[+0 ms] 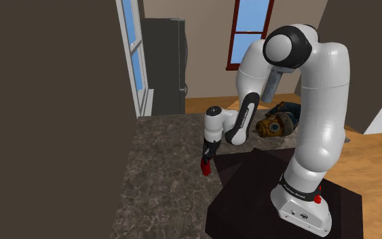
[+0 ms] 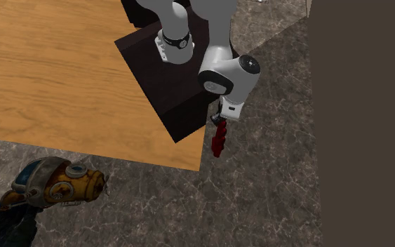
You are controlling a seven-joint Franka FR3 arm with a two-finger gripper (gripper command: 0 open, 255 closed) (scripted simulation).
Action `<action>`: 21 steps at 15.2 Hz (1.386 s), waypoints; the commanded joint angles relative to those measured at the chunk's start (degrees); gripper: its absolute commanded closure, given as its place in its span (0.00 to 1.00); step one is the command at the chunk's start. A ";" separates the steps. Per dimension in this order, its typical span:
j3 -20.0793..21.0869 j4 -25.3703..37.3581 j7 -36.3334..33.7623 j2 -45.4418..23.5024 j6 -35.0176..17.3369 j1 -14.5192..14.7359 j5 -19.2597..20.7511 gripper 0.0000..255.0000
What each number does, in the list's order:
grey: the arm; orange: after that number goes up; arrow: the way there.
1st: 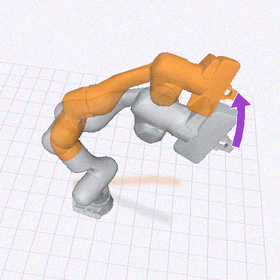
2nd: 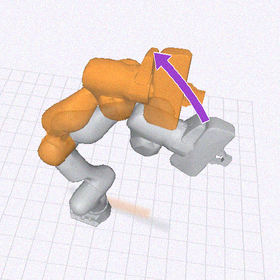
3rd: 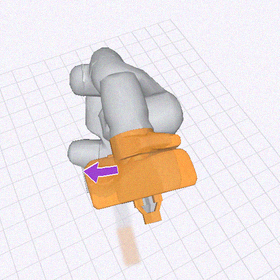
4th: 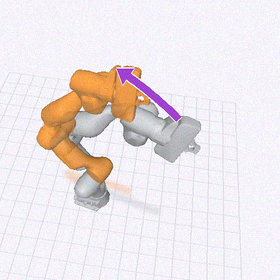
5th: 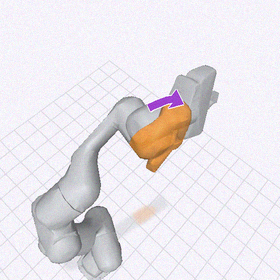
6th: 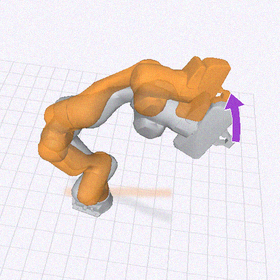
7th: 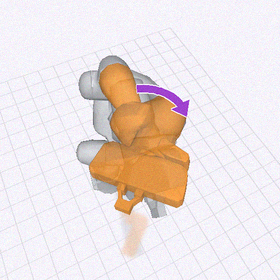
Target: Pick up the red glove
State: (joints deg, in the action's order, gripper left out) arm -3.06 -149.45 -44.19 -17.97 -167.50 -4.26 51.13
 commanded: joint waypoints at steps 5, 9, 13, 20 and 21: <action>0.82 -0.30 1.28 0.95 0.68 -0.62 -1.38 1.00; 3.72 -1.98 6.20 5.19 3.12 -2.72 -6.62 1.00; 6.15 -3.37 11.14 9.38 5.60 -4.17 -12.17 1.00; 8.45 -4.80 18.26 15.64 9.76 -4.87 -20.47 1.00; 8.43 -4.80 18.26 15.64 9.76 -4.86 -20.47 1.00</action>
